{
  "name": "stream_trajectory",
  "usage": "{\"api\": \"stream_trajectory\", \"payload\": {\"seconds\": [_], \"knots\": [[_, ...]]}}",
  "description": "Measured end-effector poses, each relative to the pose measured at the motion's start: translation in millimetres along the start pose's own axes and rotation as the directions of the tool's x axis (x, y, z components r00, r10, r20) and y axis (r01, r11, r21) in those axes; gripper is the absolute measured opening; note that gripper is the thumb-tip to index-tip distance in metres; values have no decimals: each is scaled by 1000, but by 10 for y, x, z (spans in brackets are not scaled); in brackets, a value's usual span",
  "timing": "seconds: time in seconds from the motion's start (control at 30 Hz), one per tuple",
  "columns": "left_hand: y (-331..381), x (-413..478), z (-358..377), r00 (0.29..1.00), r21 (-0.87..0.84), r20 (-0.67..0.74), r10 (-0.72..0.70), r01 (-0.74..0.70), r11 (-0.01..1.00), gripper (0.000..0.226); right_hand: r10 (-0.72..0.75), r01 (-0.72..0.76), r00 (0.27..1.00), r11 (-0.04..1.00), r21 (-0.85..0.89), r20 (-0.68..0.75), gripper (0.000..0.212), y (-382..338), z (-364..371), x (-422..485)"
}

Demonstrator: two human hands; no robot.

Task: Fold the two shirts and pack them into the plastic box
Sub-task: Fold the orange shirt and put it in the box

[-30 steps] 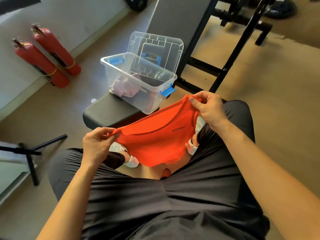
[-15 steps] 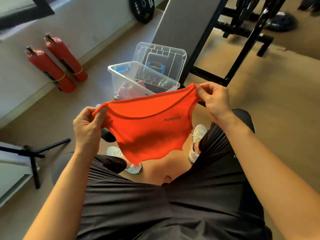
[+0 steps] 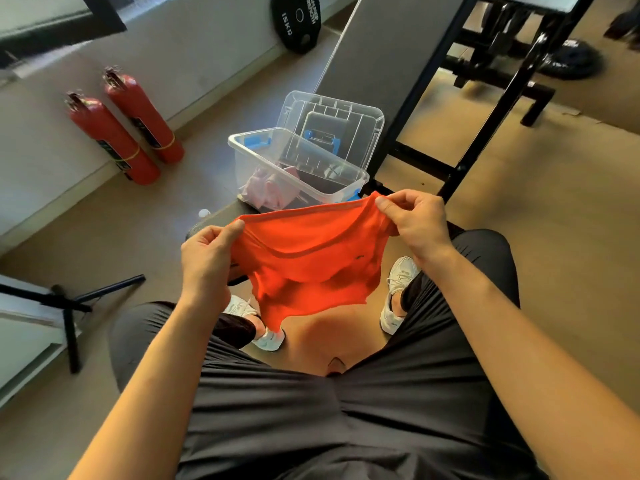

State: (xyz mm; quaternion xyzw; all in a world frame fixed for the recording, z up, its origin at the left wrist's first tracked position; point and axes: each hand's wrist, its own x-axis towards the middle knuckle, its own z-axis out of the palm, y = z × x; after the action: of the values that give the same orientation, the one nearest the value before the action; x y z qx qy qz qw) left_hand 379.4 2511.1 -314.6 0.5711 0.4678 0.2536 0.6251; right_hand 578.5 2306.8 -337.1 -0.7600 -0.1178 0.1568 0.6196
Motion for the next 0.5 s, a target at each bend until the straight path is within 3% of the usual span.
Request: {"api": "stream_trajectory", "payload": {"seconds": [0.23, 0.5], "knots": [[-49, -371, 376, 984, -47, 172, -55, 64, 997, 22, 1, -35, 981, 985, 171, 196, 23, -170, 278, -356], [-153, -651, 573, 959, -12, 282, -39, 44, 999, 25, -61, 35, 925, 996, 76, 376, 19, -25, 299, -600]]}}
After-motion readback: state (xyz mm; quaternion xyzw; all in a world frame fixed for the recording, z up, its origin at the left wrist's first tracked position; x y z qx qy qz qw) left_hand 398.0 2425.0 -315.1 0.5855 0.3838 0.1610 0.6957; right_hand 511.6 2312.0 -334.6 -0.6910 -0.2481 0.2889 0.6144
